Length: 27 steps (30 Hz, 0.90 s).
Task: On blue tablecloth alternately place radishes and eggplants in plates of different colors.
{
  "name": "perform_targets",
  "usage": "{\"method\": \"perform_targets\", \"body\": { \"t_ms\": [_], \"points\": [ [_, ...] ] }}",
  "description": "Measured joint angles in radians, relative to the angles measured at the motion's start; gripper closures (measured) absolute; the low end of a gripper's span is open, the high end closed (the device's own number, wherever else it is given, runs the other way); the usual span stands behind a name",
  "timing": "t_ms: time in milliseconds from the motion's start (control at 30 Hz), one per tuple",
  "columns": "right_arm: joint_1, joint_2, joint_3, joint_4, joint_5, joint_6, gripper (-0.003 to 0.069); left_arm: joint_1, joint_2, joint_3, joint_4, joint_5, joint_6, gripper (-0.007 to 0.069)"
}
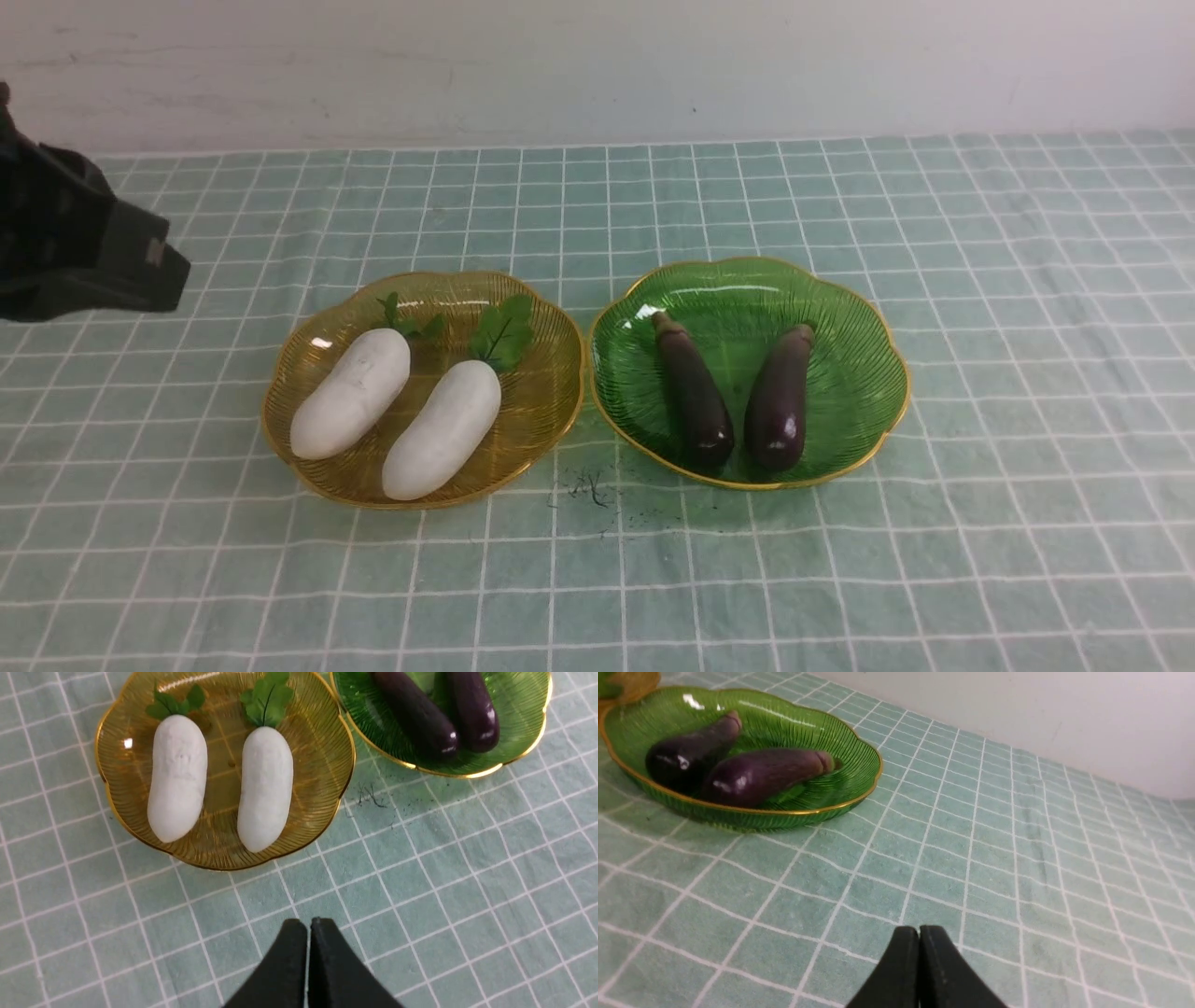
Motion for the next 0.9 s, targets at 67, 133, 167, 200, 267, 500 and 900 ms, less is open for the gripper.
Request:
{"method": "perform_targets", "body": {
  "t_ms": [67, 133, 167, 200, 267, 500, 900],
  "points": [
    [0.0, 0.0, 0.0, 0.0, 0.0, 0.089, 0.0673, 0.0, 0.0, 0.008, 0.0, 0.0, 0.0, 0.0632],
    [0.0, 0.0, 0.0, 0.0, 0.0, 0.165, 0.0673, 0.0, 0.0, 0.012, 0.0, 0.0, 0.0, 0.0632],
    [0.0, 0.0, 0.0, 0.0, 0.0, 0.187, 0.0673, 0.0, 0.0, 0.012, 0.0, 0.0, 0.0, 0.0632],
    [0.0, 0.0, 0.0, 0.0, 0.0, 0.195, 0.0673, 0.0, 0.0, 0.012, 0.0, 0.0, 0.0, 0.0632],
    [0.0, 0.0, 0.0, 0.0, 0.0, 0.203, 0.0673, 0.0, 0.0, 0.012, 0.0, 0.0, 0.0, 0.0632],
    [0.0, 0.0, 0.0, 0.0, 0.0, 0.213, 0.0673, 0.0, 0.0, 0.012, 0.004, 0.0, 0.0, 0.0632],
    [-0.031, 0.0, 0.0, 0.001, 0.0, 0.213, 0.0673, 0.0, 0.0, 0.012, 0.007, 0.0, 0.0, 0.0632]
  ]
}}
